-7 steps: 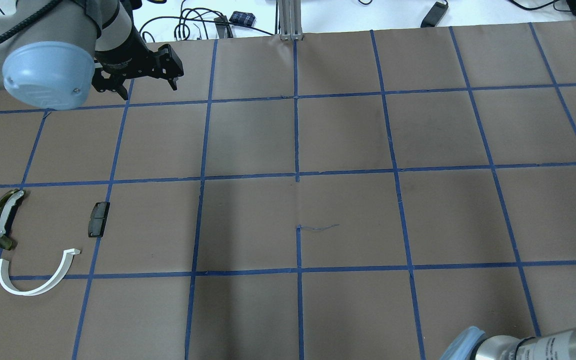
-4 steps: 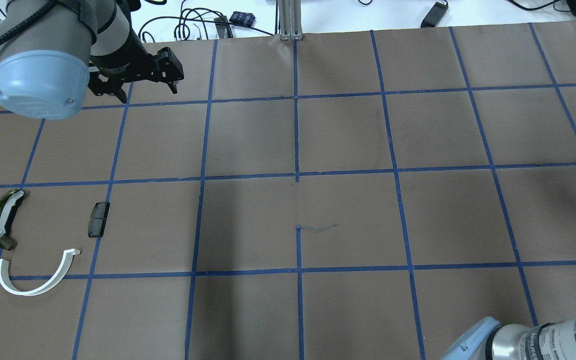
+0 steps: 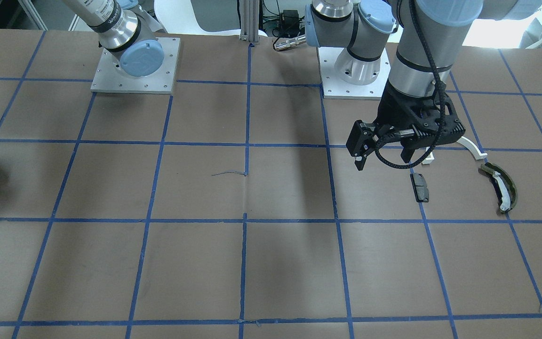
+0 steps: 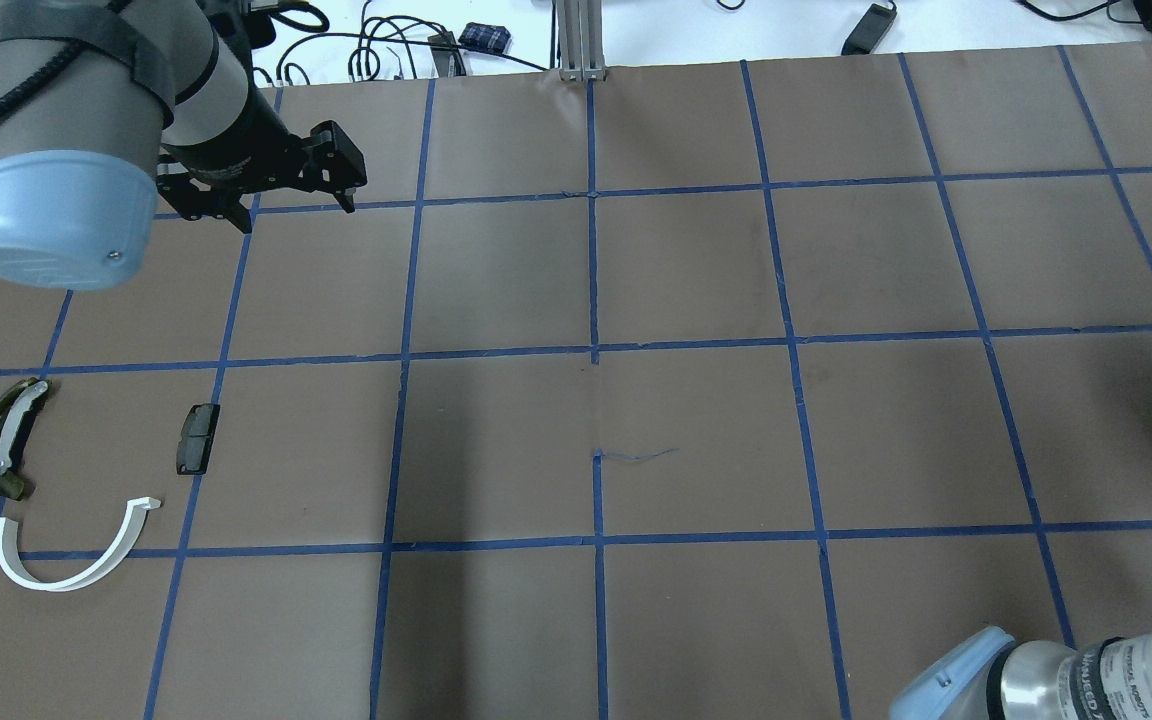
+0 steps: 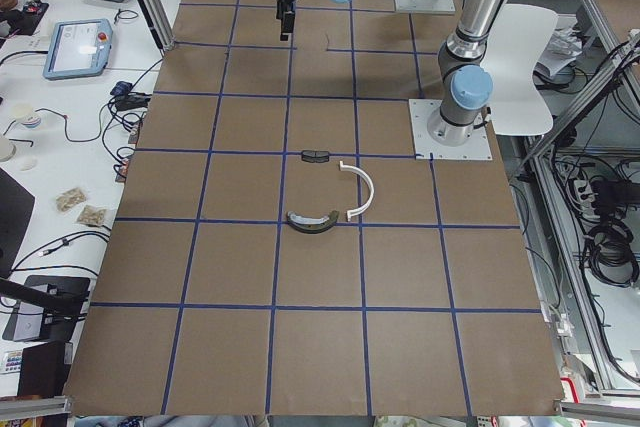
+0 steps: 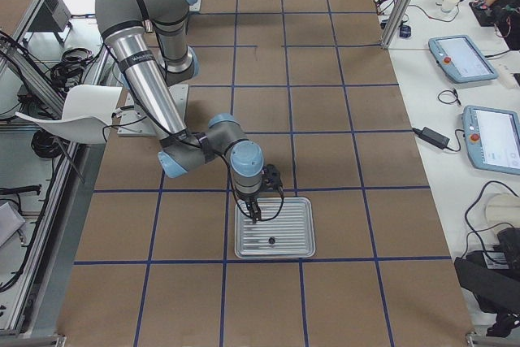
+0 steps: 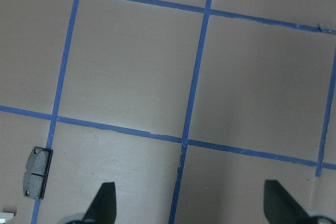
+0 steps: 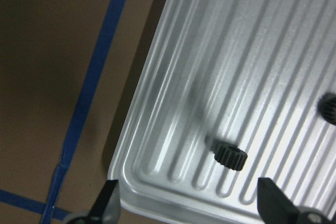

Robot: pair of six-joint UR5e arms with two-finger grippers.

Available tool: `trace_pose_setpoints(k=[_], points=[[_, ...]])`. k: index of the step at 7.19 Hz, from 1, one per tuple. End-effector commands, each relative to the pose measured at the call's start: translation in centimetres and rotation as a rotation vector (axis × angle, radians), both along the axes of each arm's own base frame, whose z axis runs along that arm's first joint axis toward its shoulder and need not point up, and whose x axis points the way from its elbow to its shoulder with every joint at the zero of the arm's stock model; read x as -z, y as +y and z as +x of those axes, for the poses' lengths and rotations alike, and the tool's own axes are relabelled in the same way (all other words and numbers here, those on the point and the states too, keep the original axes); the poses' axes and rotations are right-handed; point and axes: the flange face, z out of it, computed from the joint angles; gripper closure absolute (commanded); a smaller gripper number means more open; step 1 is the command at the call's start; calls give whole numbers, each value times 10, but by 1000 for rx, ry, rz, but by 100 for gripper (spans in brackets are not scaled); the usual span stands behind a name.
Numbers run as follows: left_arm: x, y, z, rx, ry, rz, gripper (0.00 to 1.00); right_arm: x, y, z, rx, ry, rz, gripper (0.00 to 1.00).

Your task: Place bearing gear from tray to pile

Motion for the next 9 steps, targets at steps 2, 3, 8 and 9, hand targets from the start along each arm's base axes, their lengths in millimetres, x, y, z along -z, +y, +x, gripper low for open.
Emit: trace_pose_setpoints(k=[2, 3, 8, 9], points=[[-2, -1, 3, -6, -1, 3, 0, 14, -3, -22, 16, -5, -3, 10], [-9, 2, 5, -10, -5, 37, 0, 12, -3, -22, 40, -5, -6, 11], [-37, 2, 10, -31, -14, 132, 0, 19, -15, -31, 81, -15, -33, 15], [-47, -5, 13, -35, -27, 109, 0, 22, -20, -35, 81, -15, -33, 15]])
